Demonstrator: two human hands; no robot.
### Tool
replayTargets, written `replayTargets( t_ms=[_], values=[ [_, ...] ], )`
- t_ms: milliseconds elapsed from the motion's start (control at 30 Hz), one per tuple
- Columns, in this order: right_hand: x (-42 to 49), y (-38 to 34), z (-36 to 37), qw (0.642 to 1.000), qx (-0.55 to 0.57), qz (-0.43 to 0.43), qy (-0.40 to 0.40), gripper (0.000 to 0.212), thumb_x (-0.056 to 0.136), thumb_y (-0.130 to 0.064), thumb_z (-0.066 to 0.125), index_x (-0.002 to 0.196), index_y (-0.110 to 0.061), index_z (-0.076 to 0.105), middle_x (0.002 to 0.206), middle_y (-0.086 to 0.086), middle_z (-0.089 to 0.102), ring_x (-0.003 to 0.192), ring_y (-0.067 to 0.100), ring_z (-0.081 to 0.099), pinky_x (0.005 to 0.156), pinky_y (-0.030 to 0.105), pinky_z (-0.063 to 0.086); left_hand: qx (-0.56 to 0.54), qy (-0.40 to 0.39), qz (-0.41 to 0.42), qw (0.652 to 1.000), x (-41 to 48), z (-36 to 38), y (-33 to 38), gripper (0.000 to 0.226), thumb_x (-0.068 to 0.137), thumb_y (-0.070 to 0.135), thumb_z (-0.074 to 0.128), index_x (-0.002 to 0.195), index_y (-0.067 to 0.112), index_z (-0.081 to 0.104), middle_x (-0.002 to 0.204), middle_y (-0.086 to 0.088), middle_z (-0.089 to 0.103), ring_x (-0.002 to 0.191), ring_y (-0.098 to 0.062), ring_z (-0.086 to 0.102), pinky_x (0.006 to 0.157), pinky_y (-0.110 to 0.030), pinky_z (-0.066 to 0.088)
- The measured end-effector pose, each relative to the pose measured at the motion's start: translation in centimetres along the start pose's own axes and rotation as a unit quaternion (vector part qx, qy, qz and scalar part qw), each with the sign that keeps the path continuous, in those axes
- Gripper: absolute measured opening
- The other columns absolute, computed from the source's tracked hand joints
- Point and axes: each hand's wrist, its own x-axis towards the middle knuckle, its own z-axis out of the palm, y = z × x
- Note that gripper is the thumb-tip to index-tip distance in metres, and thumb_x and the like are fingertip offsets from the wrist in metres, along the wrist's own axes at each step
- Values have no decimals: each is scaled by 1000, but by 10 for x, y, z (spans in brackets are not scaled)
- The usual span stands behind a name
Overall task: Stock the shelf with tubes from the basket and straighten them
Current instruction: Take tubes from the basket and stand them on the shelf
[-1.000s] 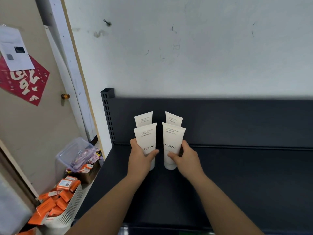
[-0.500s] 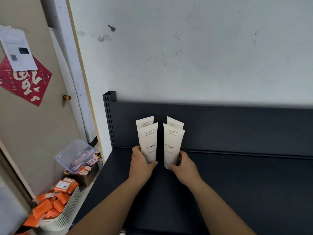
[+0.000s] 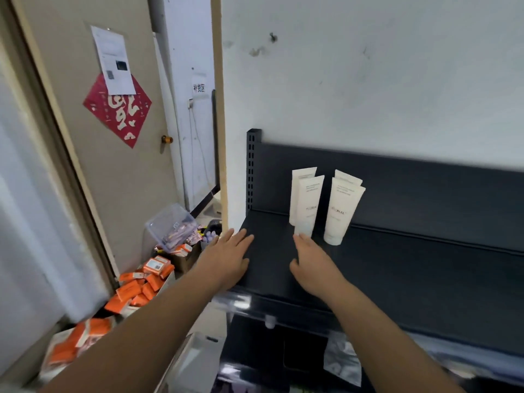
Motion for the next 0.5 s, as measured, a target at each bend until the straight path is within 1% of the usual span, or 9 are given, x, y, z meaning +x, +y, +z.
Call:
replayTargets(
  t_ms=[67, 100, 167, 267, 333, 433, 500],
  values=[
    [-1, -26, 12, 999, -42, -24, -21, 65, 100, -22, 42, 155, -7, 12, 163, 8, 12, 150, 23, 13, 121, 34, 15, 4, 11, -11, 1000, -27, -2, -22, 55, 101, 39, 28, 153, 27, 12, 162, 2, 12, 149, -24, 10, 121, -48, 14],
    [-2, -40, 18, 998, -53, -36, -30, 66, 101, -23, 41, 156, -7, 8, 164, 7, 7, 151, 22, 8, 122, 33, 11, 1, 17, -18, 1000, -41, -1, -35, 54, 102, 39, 25, 153, 27, 12, 162, 1, 13, 149, -24, 10, 120, -49, 16],
    [-6, -70, 32, 996, -57, -61, -44, 66, 102, -26, 40, 156, -8, 6, 164, 6, 5, 151, 21, 5, 122, 33, 10, -13, 26, -47, 998, -72, 2, -63, 56, 100, 39, 26, 153, 26, 14, 162, 2, 14, 149, -23, 12, 119, -47, 19],
    [-14, -118, 58, 991, -47, -113, -59, 63, 100, -25, 44, 154, -8, 15, 162, 6, 17, 148, 23, 16, 120, 33, 14, -12, 13, -99, 995, -125, 6, -100, 63, 95, 43, 30, 154, 26, 13, 161, 3, 17, 148, -22, 15, 117, -45, 23],
    [-21, -149, 79, 983, -45, -162, -69, 65, 99, -25, 46, 154, -9, 16, 161, 6, 19, 148, 22, 17, 119, 32, 15, -13, 2, -136, 991, -162, 7, -119, 64, 96, 43, 33, 154, 24, 15, 161, 2, 17, 148, -22, 15, 117, -43, 22],
    [-32, -192, 110, 971, -59, -212, -91, 64, 98, -28, 48, 153, -10, 19, 160, 7, 21, 147, 23, 19, 120, 35, 19, -17, -19, -196, 980, -217, 12, -147, 62, 98, 36, 38, 154, 23, 15, 162, 1, 13, 148, -24, 13, 118, -41, 19],
    [-41, -218, 131, 964, -57, -236, -106, 61, 99, -28, 47, 151, -11, 22, 158, 6, 24, 144, 23, 23, 117, 35, 23, -3, -32, -213, 976, -255, 26, -169, 59, 99, 30, 38, 153, 22, 16, 162, 1, 10, 149, -23, 10, 119, -43, 19]
  ],
)
